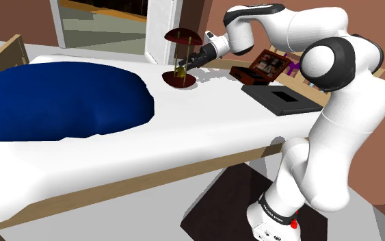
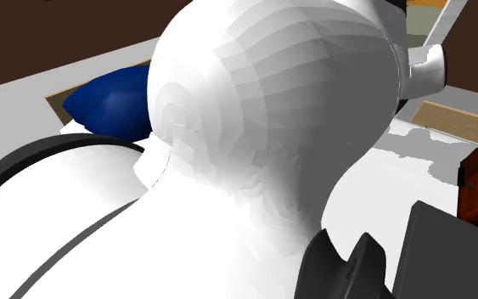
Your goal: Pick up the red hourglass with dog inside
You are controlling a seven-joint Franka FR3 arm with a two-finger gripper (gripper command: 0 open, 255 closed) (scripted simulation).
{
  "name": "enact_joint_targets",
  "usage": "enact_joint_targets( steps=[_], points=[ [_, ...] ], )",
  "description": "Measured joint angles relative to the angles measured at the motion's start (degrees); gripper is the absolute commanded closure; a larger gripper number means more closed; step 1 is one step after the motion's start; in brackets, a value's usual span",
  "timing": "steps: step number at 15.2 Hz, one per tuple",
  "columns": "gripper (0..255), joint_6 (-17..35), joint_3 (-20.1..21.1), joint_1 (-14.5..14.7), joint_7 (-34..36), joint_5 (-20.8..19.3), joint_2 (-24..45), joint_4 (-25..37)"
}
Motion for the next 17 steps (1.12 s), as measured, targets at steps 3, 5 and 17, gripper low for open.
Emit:
enact_joint_targets(
  steps=[3,5,17],
  points=[
    [255,0.1,0.01,0.04,-0.07,0.0,-0.05,-0.11],
    [255,0.11,0.01,0.04,-0.08,0.0,-0.07,-0.12],
    [255,-1.26,-0.25,0.27,3.33,-1.62,-1.38,2.81]
  ],
)
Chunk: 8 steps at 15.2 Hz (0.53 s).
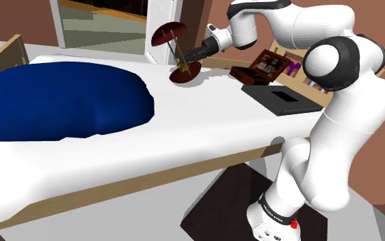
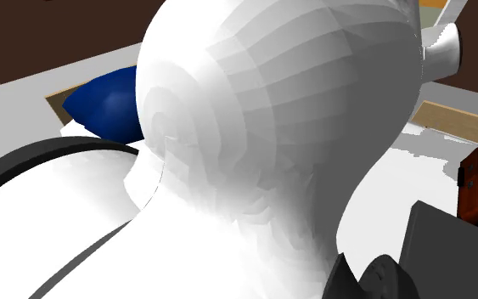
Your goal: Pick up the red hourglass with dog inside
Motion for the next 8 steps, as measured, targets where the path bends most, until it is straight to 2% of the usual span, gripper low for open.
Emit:
enact_joint_targets(
  steps=[8],
  points=[
    [255,-2.73,-0.17,-0.25,4.63,-0.7,-0.24,5.25]
  ],
)
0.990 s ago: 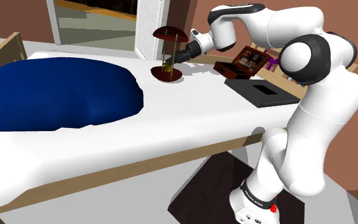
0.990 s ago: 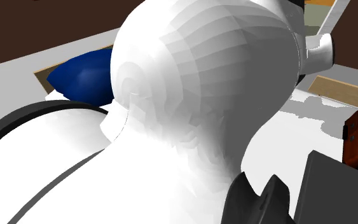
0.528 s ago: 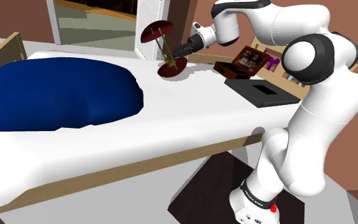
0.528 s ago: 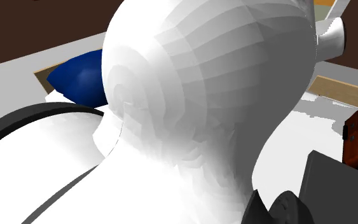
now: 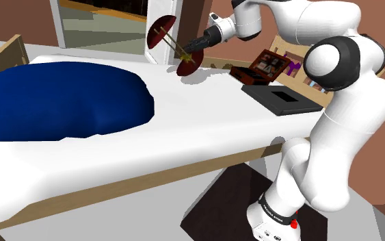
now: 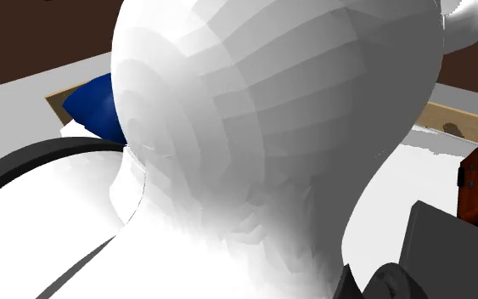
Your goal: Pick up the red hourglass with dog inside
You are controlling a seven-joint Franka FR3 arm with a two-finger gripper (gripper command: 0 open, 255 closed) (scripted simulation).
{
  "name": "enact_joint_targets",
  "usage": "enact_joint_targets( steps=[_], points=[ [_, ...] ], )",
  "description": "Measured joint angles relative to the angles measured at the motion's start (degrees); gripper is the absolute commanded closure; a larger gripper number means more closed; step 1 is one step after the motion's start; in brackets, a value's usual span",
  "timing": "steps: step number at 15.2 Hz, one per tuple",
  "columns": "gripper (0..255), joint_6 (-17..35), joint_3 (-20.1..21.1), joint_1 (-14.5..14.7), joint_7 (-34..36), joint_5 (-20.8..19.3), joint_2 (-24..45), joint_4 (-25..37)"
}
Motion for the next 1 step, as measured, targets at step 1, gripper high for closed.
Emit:
enact_joint_targets(
  steps=[1],
  points=[
    [255,-0.1,0.0,0.04,0.31,-0.11,-0.11,0.27]
  ],
)
